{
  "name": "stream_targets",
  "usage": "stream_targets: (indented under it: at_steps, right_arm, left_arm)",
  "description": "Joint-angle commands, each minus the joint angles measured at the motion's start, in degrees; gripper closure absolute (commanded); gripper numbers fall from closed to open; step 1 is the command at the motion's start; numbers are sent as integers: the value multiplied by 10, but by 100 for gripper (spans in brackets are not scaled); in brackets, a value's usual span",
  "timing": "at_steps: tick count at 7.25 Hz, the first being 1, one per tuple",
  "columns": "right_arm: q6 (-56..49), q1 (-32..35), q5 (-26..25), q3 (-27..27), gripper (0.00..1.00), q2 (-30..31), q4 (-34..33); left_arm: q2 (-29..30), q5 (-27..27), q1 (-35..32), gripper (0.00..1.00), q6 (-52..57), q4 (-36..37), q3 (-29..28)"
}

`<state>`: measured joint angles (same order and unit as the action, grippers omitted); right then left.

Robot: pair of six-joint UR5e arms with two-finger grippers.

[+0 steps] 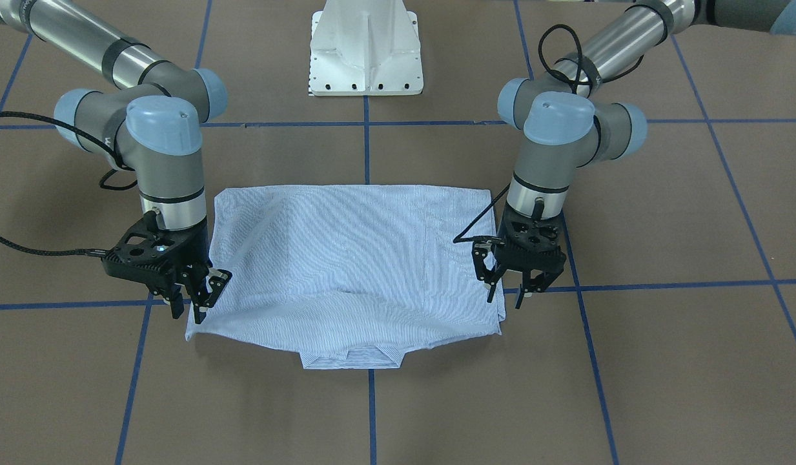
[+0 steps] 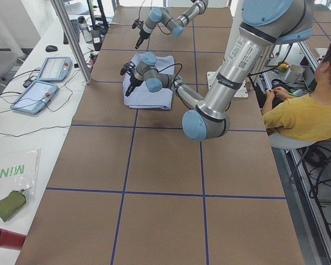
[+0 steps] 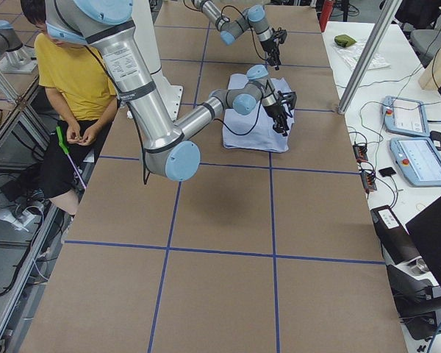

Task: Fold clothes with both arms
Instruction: 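Lay the hem down near the collar and open both grippers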

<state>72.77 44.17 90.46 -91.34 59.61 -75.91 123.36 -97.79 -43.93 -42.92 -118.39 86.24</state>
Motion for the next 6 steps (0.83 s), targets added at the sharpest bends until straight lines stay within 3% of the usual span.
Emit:
stream_targets:
  at_steps: [1, 3, 6]
  right_arm:
    - [-33, 31, 69, -38, 0, 13, -4]
    - [-32, 30, 68, -50, 0, 20, 0]
    - [-30, 30, 68, -59, 0, 21, 1]
  left_arm:
    - [-30, -92, -36, 0, 76, 0, 45]
    - [-81, -94, -27, 0, 33, -2, 114]
    - [-152, -62, 82, 0, -150, -60, 183]
